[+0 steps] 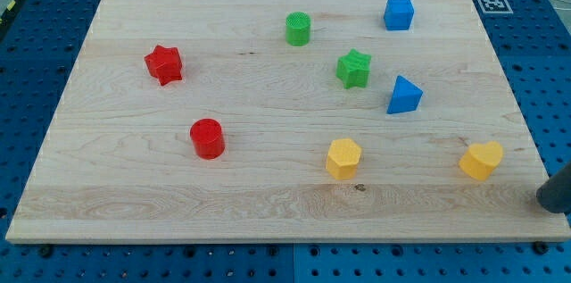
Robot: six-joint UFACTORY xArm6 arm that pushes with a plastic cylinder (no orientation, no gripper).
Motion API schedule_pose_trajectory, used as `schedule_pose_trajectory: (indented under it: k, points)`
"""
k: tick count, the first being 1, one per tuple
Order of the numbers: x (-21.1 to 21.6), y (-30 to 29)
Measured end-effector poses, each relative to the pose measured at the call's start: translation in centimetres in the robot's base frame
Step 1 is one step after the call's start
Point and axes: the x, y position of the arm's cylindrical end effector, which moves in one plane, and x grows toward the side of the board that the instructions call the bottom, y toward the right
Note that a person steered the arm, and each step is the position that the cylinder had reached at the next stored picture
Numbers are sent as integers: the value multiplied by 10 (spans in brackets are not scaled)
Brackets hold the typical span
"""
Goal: Move your arm below blue triangle vertically
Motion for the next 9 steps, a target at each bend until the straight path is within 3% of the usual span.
schedule_pose_trajectory:
  k: [3,6,9]
  points:
    - [5,0]
    - [6,-98]
    - [6,-103]
